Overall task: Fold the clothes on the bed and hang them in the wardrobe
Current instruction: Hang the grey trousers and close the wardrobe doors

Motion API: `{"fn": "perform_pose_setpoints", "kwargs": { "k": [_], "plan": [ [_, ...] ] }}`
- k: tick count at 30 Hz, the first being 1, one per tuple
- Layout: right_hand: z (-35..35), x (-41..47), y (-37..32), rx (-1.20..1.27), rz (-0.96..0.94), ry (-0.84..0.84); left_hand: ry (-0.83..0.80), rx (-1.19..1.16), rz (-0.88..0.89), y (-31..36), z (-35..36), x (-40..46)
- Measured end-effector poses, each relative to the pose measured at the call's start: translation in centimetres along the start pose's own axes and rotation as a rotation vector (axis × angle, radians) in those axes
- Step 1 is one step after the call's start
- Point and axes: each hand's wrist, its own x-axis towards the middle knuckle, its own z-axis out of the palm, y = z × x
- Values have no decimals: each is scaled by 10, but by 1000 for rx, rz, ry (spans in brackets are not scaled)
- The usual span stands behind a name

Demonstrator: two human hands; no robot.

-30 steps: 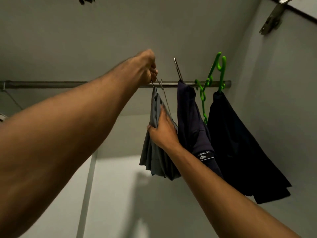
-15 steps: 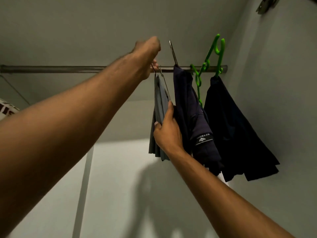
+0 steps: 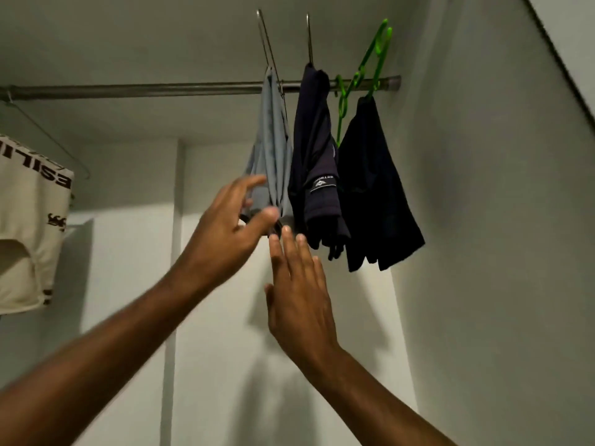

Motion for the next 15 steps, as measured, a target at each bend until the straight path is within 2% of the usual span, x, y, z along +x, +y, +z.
{"fn": "perform_pose_setpoints", "kwargs": {
  "k": [4,15],
  "plan": [
    [-39,-65,-5,-81,-48,-110,-159,47,-38,2,-2,-98],
    [-199,-185,-64,-283,164,-315,-353,49,-231,102,-50,-250]
  ]
}}
